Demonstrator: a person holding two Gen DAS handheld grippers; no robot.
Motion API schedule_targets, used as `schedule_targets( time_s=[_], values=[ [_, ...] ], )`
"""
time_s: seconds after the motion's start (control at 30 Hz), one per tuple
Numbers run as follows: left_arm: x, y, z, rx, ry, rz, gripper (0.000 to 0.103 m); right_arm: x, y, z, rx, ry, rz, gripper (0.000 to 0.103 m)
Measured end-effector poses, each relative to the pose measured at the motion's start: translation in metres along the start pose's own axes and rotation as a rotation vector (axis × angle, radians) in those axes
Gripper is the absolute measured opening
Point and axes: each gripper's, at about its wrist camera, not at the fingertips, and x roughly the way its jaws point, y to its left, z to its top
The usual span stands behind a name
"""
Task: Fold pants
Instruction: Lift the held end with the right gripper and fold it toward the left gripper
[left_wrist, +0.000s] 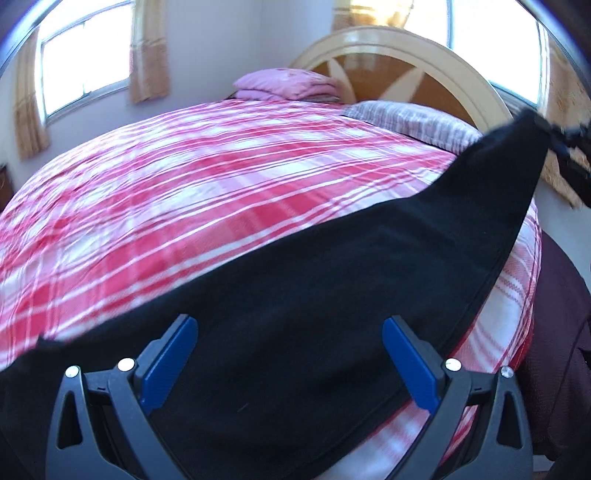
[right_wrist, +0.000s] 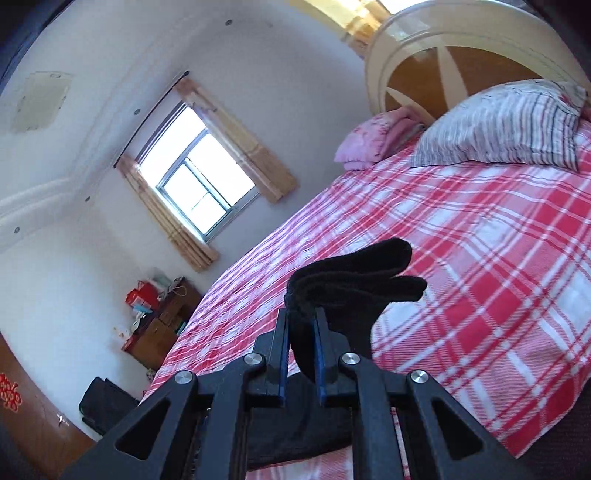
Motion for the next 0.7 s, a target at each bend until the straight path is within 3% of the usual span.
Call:
schedule_targets(
  time_s=[0.17,0.33,0.53,0.7],
  values=[
    [0.030,-0.039,0.028,0.013,0.018,-0.087,0.103,0.007,0.004,-0.001,0.001,0.010,0.010,0.012],
    [0.053,-0.074,0.034,0.094,0.045,-0.059,0.103,0.007,0.010,0.004,0.005,0.001,0.048,0.012],
    [0.049,-0.059,0.035,0.032,0.057,-0.093,0.103,0.018,0.033,0.009,-0.025,0.018,0.107,0.012],
    [0.024,-0.031,0.020,0.018,0.036,-0.058,0.103,0.036,0.057,0.000,-0.063,0.067,0.150,0.012]
  ],
)
